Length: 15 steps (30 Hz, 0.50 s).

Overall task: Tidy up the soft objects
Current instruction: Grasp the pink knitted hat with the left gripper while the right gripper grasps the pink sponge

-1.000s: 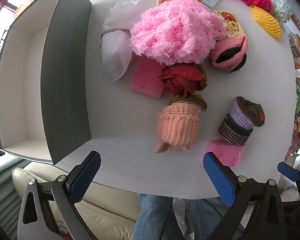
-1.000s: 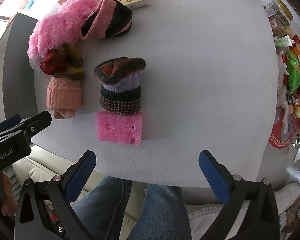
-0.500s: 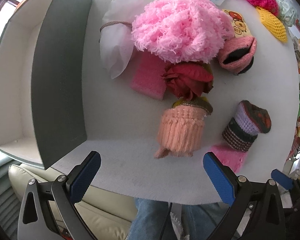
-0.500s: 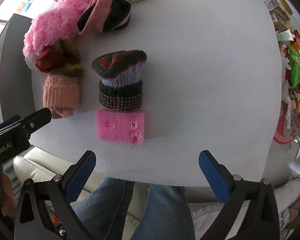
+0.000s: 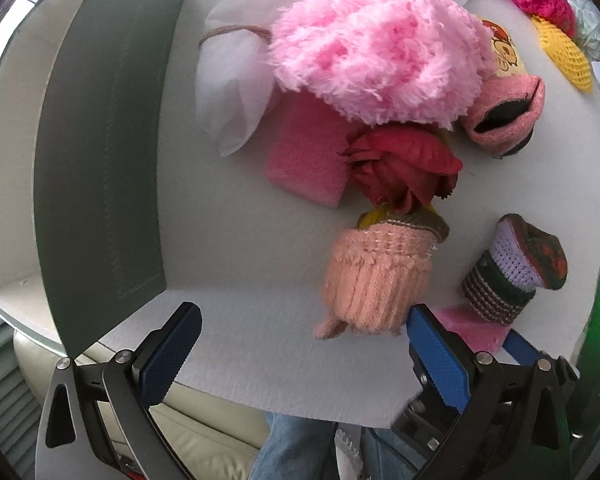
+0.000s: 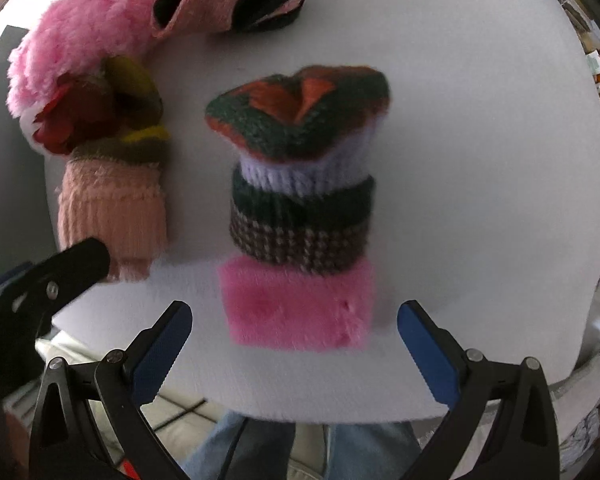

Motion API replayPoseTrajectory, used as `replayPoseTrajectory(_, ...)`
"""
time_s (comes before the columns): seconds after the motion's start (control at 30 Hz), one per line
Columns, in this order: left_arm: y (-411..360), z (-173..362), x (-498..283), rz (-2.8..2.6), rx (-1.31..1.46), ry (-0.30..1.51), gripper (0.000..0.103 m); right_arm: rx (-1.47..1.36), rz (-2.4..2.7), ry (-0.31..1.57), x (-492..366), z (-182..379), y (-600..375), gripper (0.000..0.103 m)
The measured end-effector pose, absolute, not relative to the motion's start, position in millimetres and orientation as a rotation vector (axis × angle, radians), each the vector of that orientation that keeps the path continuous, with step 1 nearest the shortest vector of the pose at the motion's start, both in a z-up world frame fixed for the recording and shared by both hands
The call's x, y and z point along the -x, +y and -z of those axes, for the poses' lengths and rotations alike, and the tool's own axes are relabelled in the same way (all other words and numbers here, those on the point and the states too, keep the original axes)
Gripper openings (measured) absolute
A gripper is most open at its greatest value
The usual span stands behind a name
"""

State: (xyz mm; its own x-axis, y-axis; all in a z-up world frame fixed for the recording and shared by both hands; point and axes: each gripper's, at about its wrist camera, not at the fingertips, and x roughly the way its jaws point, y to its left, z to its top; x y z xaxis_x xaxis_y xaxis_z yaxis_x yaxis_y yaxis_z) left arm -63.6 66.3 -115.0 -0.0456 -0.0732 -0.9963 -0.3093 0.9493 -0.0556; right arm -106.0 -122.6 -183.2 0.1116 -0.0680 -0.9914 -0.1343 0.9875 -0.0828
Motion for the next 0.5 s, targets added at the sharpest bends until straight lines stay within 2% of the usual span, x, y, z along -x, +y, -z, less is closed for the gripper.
replayPoseTrajectory(0.17, 57, 120, 54, -0.187, 0.277, 1.598, 0.103, 0.198, 0.013, 1.407, 106, 182, -136, 0.102)
replayPoseTrajectory(0.4, 44, 141, 53, -0.189, 0.291, 1.581, 0.103, 0.156, 0.021, 1.398, 110, 168, -187, 0.080)
replayPoseTrajectory(0.5, 41, 154, 55, -0.193, 0.293, 1.571, 0.103, 0.158, 0.034, 1.389, 111, 165, -203, 0.078)
